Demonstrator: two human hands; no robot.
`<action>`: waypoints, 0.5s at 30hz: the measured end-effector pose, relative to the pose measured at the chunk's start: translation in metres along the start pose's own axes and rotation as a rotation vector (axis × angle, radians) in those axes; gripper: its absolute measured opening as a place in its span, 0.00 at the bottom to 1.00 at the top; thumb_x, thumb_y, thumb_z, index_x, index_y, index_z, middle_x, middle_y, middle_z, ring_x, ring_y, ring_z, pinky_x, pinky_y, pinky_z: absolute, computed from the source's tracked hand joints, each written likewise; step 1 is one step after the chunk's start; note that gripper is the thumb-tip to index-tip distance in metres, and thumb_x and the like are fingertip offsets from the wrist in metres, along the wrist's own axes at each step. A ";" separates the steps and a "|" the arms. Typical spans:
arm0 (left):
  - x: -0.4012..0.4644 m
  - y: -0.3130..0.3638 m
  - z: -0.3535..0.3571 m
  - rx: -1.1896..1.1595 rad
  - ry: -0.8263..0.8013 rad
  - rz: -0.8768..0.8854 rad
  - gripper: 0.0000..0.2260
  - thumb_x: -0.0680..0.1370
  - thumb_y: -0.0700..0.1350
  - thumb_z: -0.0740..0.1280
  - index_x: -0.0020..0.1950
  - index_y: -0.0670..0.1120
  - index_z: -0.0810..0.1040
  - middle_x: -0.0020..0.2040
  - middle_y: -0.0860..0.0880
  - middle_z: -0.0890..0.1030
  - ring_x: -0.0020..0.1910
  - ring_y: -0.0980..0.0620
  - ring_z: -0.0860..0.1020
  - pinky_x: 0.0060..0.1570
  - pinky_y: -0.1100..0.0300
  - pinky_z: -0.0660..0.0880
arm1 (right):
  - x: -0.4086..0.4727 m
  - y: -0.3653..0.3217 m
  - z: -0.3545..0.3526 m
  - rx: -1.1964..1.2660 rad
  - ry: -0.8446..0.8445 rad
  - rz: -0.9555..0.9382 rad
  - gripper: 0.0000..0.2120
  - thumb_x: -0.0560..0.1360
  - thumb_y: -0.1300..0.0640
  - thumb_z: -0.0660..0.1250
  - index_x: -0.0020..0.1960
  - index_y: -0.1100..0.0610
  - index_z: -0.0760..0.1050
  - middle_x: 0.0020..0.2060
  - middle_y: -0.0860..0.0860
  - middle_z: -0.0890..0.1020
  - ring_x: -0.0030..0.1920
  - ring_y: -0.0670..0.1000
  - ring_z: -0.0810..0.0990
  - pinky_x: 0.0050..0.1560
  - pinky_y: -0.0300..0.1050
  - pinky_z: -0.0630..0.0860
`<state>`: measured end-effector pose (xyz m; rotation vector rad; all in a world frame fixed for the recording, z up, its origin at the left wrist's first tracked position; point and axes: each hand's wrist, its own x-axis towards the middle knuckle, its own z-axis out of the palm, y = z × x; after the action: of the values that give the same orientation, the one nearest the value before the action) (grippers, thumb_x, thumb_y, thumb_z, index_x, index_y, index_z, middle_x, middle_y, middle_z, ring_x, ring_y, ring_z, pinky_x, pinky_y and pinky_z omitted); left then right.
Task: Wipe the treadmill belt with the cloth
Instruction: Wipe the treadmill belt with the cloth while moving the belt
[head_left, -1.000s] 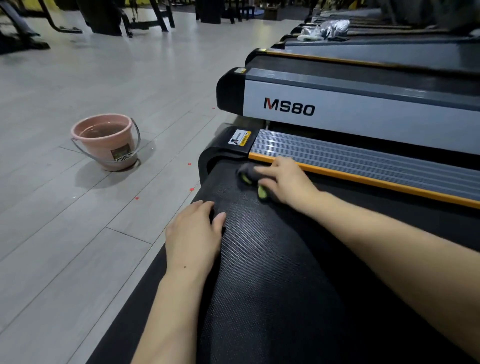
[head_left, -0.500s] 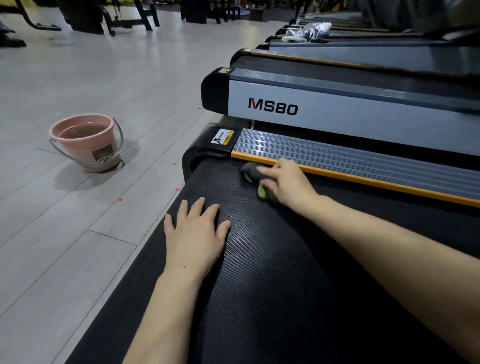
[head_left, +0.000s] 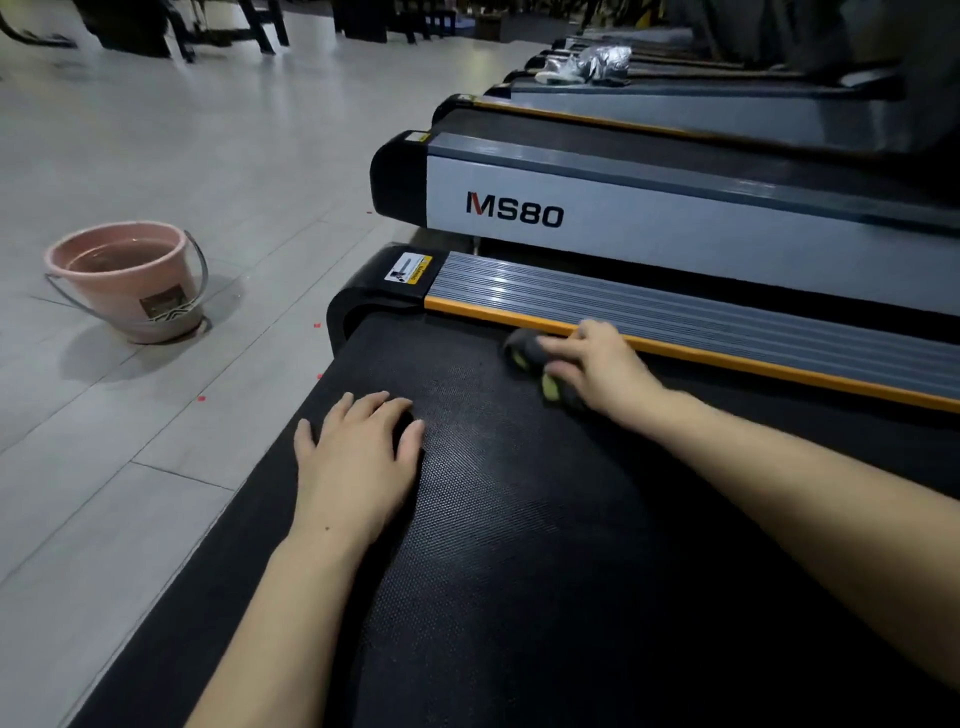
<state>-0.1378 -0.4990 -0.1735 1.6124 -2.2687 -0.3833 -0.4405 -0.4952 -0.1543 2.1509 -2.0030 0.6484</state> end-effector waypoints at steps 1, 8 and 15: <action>0.000 0.001 0.001 -0.003 0.006 0.011 0.20 0.82 0.61 0.53 0.70 0.59 0.73 0.75 0.57 0.69 0.78 0.50 0.59 0.76 0.38 0.54 | 0.008 0.007 0.003 0.003 0.020 0.110 0.16 0.75 0.53 0.72 0.62 0.49 0.81 0.43 0.55 0.74 0.48 0.61 0.75 0.52 0.49 0.72; -0.014 0.036 0.019 0.069 -0.055 0.196 0.19 0.82 0.60 0.55 0.71 0.61 0.71 0.76 0.58 0.67 0.79 0.51 0.58 0.76 0.43 0.55 | -0.096 -0.053 -0.014 0.155 -0.024 -0.127 0.16 0.77 0.49 0.68 0.64 0.48 0.79 0.44 0.49 0.75 0.45 0.52 0.72 0.50 0.44 0.71; -0.014 0.044 0.022 0.110 -0.045 0.236 0.20 0.80 0.63 0.55 0.70 0.61 0.70 0.77 0.57 0.67 0.79 0.50 0.58 0.76 0.42 0.55 | -0.016 0.024 -0.013 -0.016 0.046 0.016 0.16 0.76 0.50 0.70 0.62 0.51 0.81 0.43 0.55 0.75 0.46 0.60 0.74 0.52 0.53 0.75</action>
<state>-0.1805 -0.4703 -0.1770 1.3751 -2.5182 -0.2416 -0.4675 -0.4784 -0.1538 2.0931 -1.9977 0.6759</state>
